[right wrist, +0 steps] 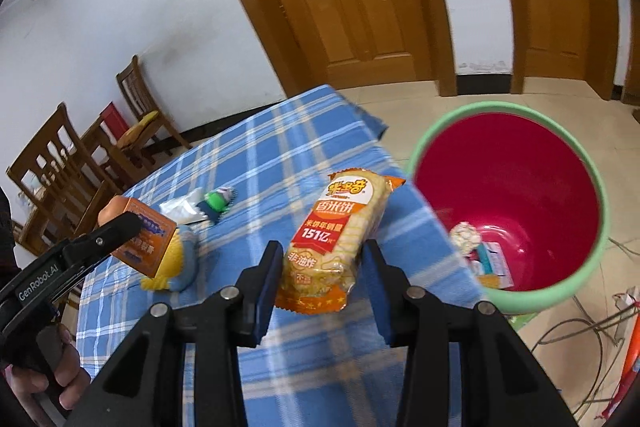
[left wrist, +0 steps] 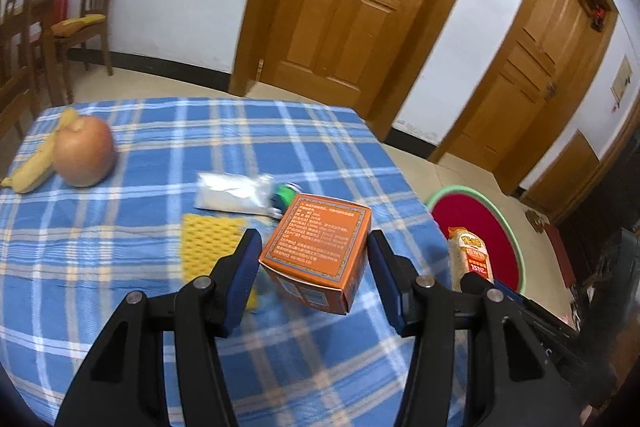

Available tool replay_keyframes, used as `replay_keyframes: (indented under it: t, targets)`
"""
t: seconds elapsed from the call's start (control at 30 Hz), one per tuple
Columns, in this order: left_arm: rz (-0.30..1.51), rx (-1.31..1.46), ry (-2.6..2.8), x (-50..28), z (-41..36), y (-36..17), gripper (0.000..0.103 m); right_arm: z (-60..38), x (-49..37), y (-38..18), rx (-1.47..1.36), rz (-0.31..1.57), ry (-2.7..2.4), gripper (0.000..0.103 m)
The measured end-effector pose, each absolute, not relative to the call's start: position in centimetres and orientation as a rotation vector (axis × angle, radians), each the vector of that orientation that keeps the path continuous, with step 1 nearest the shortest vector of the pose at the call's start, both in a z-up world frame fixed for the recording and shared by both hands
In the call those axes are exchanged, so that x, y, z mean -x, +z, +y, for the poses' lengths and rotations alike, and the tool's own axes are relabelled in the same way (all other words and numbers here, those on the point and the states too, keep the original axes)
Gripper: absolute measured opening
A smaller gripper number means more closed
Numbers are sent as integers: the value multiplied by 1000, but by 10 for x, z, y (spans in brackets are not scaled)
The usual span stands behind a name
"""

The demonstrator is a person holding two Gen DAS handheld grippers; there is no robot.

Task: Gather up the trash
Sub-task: 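Drop the snack bag into the red bucket with the right tool while the left tool drops the box in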

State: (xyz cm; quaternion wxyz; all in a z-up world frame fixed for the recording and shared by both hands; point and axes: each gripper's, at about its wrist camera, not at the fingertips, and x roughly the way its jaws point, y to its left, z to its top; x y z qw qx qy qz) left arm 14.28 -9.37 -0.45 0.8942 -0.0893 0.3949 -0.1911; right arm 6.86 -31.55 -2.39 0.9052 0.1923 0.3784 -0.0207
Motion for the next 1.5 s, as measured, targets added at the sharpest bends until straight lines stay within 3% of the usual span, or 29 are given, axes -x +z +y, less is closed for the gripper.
replay_keyframes:
  t: [0.8,1.5]
  targets:
    - [875,44,-583,-143,-213,-12,55,-431,-27,-53,-573,757,-277,47]
    - [888,-70,-681,-150,-302,-26,55,-463,-10,-55,-615,706,-305,53]
